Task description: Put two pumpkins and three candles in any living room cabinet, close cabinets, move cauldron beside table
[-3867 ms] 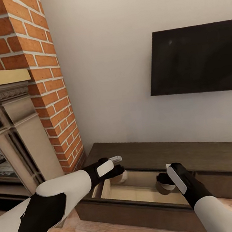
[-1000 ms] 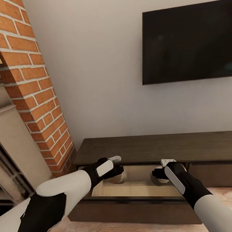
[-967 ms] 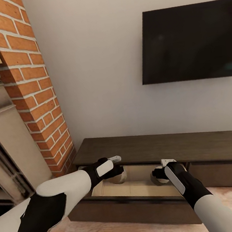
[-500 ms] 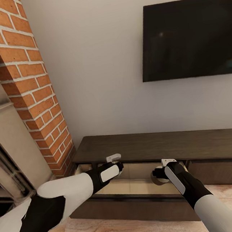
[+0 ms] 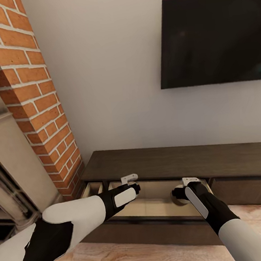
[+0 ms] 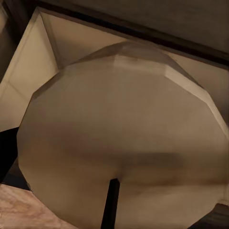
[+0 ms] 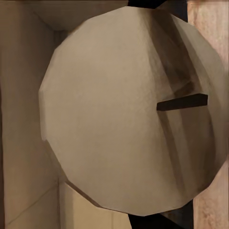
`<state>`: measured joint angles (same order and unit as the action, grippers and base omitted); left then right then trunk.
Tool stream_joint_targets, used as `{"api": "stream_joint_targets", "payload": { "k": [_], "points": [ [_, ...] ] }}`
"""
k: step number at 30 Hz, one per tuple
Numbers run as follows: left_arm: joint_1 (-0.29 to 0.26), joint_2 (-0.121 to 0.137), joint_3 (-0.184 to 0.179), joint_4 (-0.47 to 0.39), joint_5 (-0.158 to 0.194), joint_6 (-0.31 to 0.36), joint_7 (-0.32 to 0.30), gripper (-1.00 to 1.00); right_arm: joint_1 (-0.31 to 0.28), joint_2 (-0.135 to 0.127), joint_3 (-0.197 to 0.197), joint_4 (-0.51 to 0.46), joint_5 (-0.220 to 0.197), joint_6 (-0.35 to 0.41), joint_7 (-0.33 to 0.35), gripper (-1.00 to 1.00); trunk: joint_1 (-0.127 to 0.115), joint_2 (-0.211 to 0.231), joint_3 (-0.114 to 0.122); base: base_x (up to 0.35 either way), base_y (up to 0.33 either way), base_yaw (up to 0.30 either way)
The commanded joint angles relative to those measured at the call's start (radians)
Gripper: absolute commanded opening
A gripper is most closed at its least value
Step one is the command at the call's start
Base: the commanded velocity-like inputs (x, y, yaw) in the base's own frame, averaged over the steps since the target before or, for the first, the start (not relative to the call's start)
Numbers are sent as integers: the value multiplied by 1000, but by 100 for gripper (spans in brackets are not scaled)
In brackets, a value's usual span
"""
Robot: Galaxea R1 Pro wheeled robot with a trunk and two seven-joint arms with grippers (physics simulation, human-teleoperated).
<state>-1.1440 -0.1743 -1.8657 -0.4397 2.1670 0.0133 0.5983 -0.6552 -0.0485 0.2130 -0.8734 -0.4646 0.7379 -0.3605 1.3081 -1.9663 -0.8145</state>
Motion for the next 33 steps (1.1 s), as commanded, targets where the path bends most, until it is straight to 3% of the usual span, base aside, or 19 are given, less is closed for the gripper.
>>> {"api": "stream_joint_targets", "payload": {
  "k": [1, 9, 33],
  "points": [
    [-2, 0, -6, -1, -3, 8, 4, -100, 0, -1, 5, -5, -14, -3, -16, -100, 0, -1, -3, 0, 0, 0],
    [-2, 0, -4, 1, 0, 160, 6, -100, 5, -1, 6, -90, -14, -24, -74, -100, 0, -1, -15, 0, 0, 0],
    [-2, 0, -6, 1, -6, 163, 19, -100, 5, -1, 5, -91, -15, -25, -77, -100, 0, -1, -53, 0, 0, 0]
  ]
}}
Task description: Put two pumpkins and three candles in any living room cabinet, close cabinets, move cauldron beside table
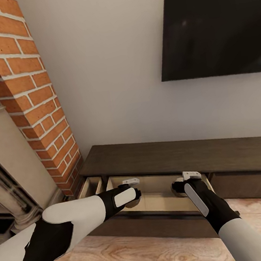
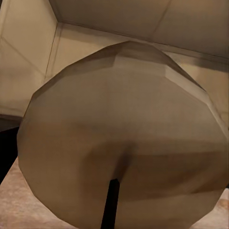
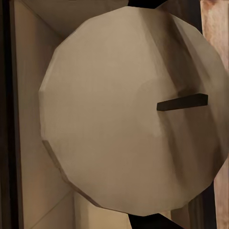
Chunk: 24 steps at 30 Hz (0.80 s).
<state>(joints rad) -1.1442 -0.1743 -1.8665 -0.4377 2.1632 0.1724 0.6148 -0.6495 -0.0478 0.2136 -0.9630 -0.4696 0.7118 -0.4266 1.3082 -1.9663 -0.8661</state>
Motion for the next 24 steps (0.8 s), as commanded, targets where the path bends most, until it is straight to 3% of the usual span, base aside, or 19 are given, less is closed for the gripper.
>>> {"api": "stream_joint_targets", "payload": {
  "k": [1, 12, 24],
  "points": [
    [-2, 0, -5, -1, -2, 4, 2, -100, -1, -1, 4, -1, -10, 2, -11, -100, 0, -1, -3, 0, 0, 0],
    [-2, 0, -5, -2, -2, 2, 2, -100, -1, 1, 4, 41, -13, 9, -9, -100, 0, -1, -20, 220, 0, 0],
    [-2, 0, -5, -2, -2, 2, 0, -100, -1, 5, -26, 132, -18, 30, -10, -100, 0, -1, -39, 21, 0, 0]
  ]
}}
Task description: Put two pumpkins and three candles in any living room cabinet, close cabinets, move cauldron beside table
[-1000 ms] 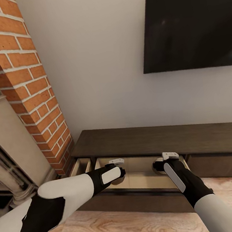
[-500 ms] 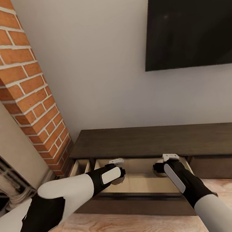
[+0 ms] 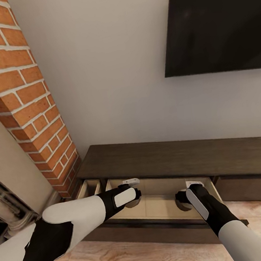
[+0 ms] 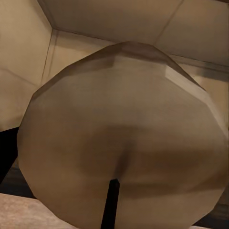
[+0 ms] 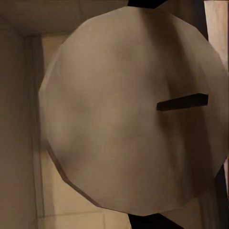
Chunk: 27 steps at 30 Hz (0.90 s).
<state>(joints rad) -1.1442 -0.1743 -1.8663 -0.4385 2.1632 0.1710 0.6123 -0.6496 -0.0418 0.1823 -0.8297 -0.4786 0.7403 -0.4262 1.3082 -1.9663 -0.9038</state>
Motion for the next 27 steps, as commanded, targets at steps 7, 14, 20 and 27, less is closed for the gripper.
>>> {"api": "stream_joint_targets", "payload": {
  "k": [7, 14, 20, 27],
  "points": [
    [-2, 0, -5, -2, -4, 3, 0, -100, -1, 0, -18, 4, -12, 21, -9, -100, 0, -1, -12, 0, 0, 0],
    [-2, 0, -5, -5, 0, 1, -5, -100, -1, -1, -20, 4, -11, 21, -8, -100, 0, -1, -23, 167, 0, 0],
    [-1, 0, -5, -5, 5, 6, -5, -100, -1, -1, -20, 4, -10, 15, -7, -100, 0, -1, -32, 201, 0, 0],
    [19, 0, -5, -4, 7, 10, -6, -100, -1, 0, -19, 5, -10, 9, -6, -100, 0, -1, -43, 11, 0, 0]
  ]
}}
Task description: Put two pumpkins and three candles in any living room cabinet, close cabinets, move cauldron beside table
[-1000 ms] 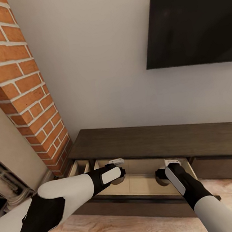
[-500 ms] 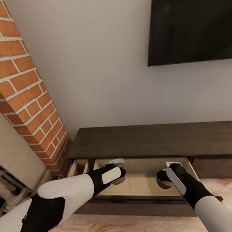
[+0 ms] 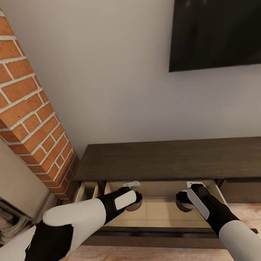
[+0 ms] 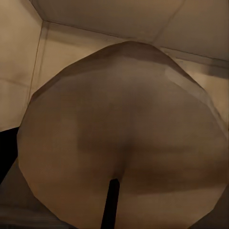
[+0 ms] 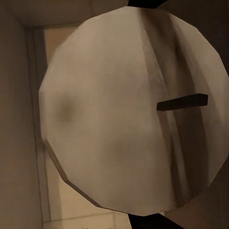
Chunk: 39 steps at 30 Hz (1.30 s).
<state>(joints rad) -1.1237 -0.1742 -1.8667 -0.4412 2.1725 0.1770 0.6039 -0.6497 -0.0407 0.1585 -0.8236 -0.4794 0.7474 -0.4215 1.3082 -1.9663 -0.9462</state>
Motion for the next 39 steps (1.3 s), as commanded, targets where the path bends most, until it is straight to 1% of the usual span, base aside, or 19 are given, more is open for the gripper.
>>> {"api": "stream_joint_targets", "payload": {
  "k": [1, 2, 5, 21, 23, 26, 34, 39],
  "points": [
    [3, 0, -5, -1, -2, 4, 2, -100, -1, -1, 6, -1, -9, 1, -10, -100, 0, 0, -2, 1, 0, 0],
    [13, 0, -5, -1, -2, 4, 2, -100, -1, -1, 8, -2, -9, 0, -10, -100, 0, 0, -4, 0, 0, 0],
    [19, 0, -5, -1, -2, 4, 1, -100, -1, -1, 8, -2, -8, 0, -10, -100, 0, 0, -9, 0, 0, 0],
    [21, 0, -4, 2, -4, -2, 3, -100, -1, -1, 4, -2, -10, 0, -5, -100, 0, 0, -34, 0, 0, 0],
    [22, 3, -3, 6, -5, -4, 5, -100, -1, -2, 3, -2, -10, -1, -5, -100, 0, 0, -36, 0, 0, 0],
    [22, 8, 3, 10, -6, -5, 5, -100, -1, -5, 3, -3, -9, -2, -5, -100, 0, 0, -37, 0, 0, 0],
    [21, 10, 6, 12, -8, -5, 5, -100, -1, -7, 1, -2, -5, -4, -5, -100, 0, 0, -38, 0, 0, 0],
    [21, 9, 8, 11, -8, -6, 6, -100, -1, -6, 5, -2, -2, -27, -4, -100, 0, 0, -38, 0, 0, 0]
  ]
}}
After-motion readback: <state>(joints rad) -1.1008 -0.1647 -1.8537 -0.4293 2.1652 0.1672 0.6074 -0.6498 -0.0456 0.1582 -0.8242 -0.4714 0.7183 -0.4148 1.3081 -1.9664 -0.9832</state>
